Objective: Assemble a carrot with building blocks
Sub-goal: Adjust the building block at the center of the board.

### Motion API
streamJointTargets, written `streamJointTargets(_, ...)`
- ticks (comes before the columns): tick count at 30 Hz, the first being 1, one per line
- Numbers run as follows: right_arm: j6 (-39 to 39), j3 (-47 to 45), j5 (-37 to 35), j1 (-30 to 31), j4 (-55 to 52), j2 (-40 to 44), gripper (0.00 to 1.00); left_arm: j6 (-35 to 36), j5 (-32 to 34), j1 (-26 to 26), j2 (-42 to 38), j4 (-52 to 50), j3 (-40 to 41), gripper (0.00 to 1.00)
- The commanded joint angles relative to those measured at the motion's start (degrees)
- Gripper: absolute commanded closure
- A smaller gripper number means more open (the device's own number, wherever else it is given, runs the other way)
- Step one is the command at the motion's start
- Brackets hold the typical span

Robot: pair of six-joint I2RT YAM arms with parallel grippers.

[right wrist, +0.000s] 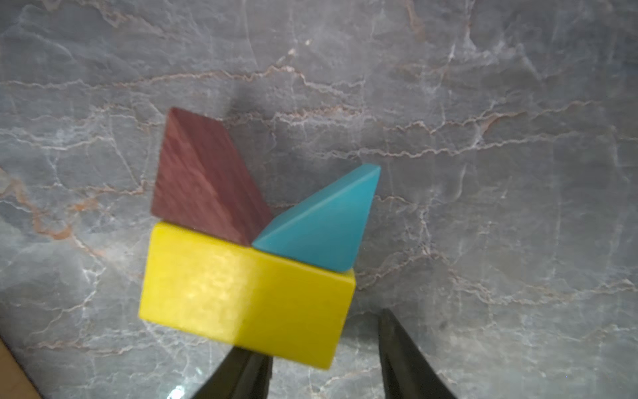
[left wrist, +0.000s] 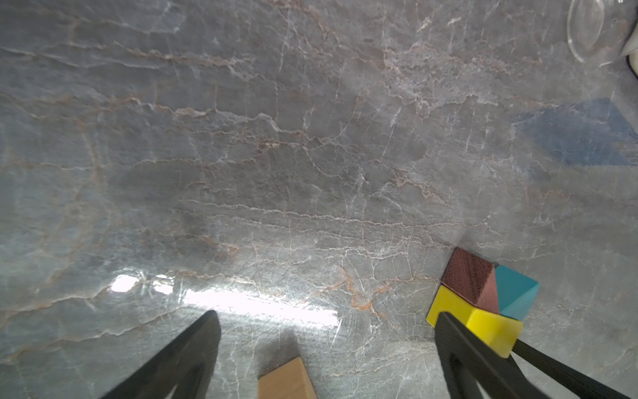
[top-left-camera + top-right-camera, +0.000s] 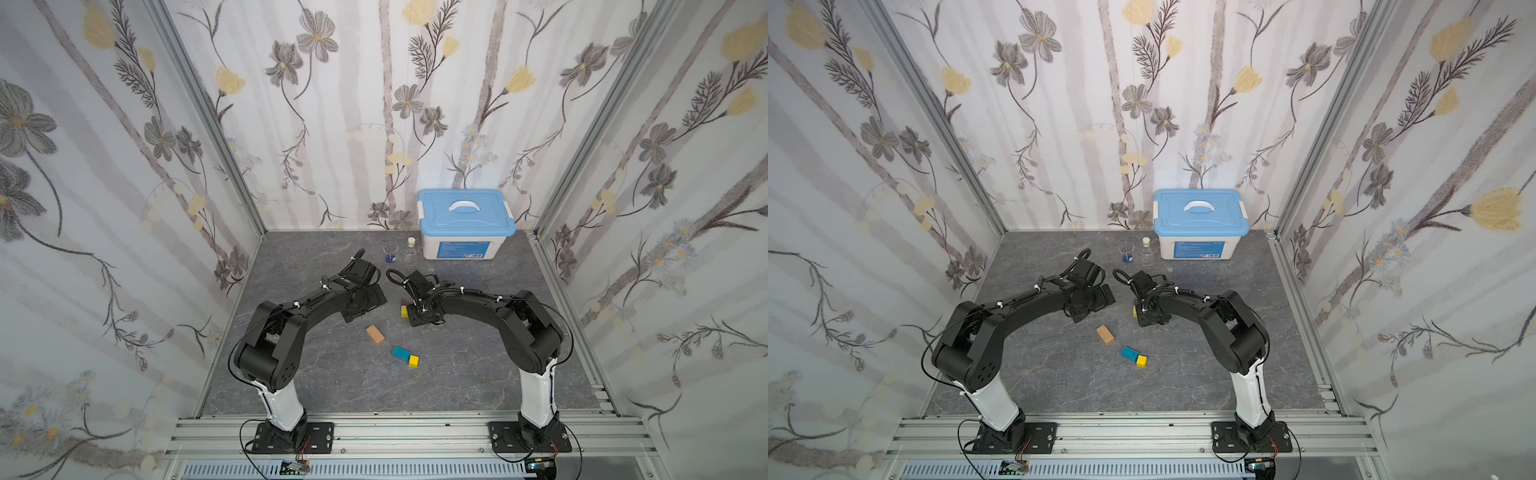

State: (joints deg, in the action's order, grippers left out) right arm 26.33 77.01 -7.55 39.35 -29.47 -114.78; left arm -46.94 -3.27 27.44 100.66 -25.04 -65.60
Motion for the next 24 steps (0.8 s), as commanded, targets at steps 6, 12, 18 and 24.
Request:
streamJointTargets(6,-0.34,-0.17,0.68,-0.36,-3.68,0.03,0.51,0.0,0.19,-0.02,-0.12,0.68,-0.23,0.0)
streamJointTargets(12,-0.76,-1.09,1.32,0.0,-8.47,6.86,0.5,0.63,1.08,-0.06,-2.58,0.14,-0.4,0.0)
streamJointTargets(18,-2.41,0.5,5.96,0.48,-13.71,12.53,0.0,2.08,2.85,-0.53,-6.91,-1.2,-0.71,0.0)
streamJointTargets(24,-1.89,3.76,12.99,1.34,-15.07,13.21,0.0,1.58,5.14,-2.79,-11.66,-3.59,1.76,0.0)
